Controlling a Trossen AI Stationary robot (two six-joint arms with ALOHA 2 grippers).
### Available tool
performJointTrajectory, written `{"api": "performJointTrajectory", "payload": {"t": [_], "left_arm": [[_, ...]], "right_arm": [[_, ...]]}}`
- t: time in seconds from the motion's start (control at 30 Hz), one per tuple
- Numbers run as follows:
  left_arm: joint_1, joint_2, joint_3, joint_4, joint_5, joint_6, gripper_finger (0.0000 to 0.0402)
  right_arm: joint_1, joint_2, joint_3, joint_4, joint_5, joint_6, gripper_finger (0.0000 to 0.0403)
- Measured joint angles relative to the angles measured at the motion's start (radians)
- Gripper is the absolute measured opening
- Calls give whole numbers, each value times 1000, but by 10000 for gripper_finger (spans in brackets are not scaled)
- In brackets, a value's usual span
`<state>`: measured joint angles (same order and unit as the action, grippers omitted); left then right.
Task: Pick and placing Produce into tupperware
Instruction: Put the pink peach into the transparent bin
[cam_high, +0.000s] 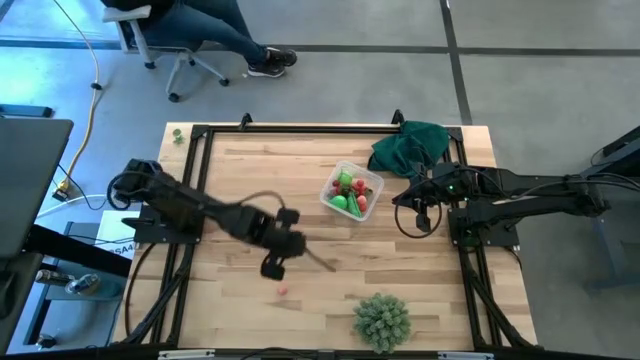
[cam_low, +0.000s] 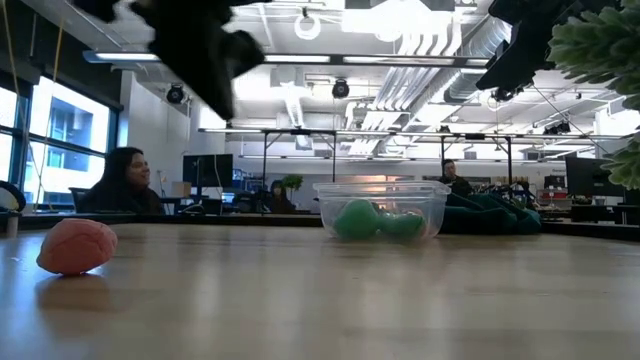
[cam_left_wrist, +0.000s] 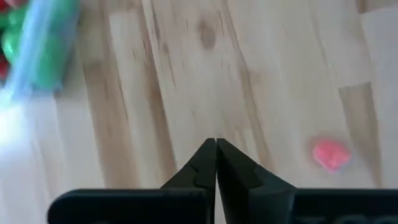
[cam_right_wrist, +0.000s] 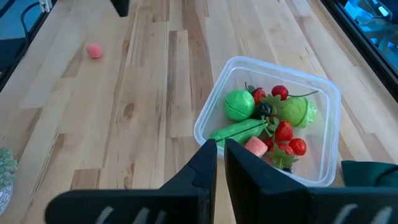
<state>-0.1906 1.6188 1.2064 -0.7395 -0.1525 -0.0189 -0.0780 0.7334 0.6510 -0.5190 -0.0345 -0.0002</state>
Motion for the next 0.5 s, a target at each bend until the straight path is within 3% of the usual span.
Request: {"api": "performJointTrajectory", "payload": {"t": [0.27, 0.5], "left_arm": [[-253, -10, -77, 6, -207, -468, 12], [-327, 2, -78, 5, -221, -712, 21]], "right_arm": [[0, 0, 0, 0, 0, 0, 24], [0, 0, 0, 0, 0, 0, 24]]}}
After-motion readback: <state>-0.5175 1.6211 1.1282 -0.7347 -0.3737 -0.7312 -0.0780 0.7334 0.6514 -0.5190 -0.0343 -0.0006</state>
